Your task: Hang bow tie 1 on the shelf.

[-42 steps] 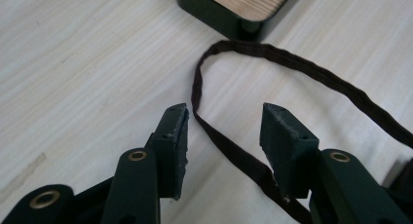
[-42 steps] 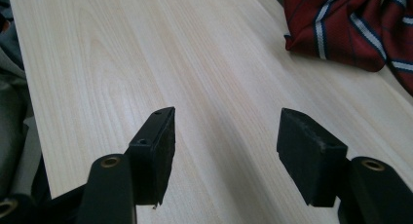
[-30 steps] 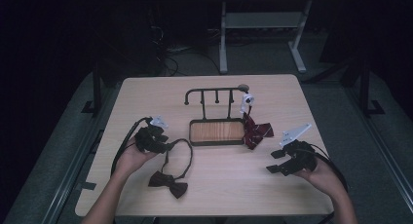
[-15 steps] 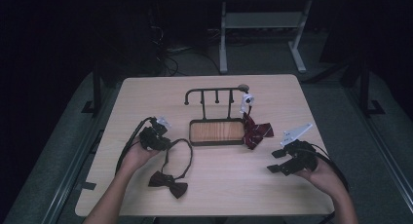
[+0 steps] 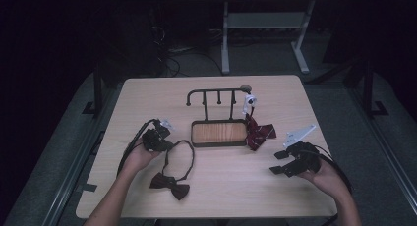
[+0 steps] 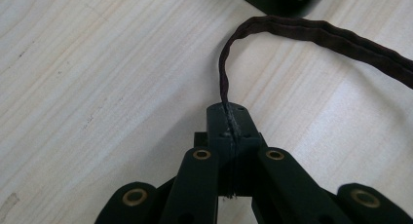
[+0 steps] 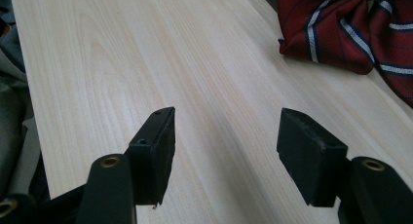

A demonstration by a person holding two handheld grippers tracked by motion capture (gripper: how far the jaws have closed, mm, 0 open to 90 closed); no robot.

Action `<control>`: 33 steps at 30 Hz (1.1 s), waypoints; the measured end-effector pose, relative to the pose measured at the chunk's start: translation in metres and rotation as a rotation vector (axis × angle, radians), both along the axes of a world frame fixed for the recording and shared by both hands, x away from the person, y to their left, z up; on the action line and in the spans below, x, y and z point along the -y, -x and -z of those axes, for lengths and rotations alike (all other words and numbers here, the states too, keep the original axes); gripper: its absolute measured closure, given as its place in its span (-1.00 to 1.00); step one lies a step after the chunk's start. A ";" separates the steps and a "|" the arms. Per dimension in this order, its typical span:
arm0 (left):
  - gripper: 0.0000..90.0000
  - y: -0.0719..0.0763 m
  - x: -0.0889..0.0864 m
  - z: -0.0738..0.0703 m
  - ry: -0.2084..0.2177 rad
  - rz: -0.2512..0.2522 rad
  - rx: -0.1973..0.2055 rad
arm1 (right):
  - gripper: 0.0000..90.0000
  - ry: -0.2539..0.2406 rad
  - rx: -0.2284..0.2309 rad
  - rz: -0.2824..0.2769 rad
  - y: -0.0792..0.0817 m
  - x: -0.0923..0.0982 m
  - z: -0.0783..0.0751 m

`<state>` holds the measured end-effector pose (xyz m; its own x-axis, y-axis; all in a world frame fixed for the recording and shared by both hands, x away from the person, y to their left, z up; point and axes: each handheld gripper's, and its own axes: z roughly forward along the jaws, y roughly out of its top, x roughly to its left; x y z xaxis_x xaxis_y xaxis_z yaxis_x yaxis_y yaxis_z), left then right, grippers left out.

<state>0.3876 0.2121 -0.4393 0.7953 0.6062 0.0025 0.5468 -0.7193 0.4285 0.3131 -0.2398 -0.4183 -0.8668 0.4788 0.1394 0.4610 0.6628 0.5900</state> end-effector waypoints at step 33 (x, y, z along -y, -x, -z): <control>0.99 0.032 0.000 -0.070 0.003 0.146 0.087 | -0.09 -0.051 0.002 0.008 0.002 0.007 0.000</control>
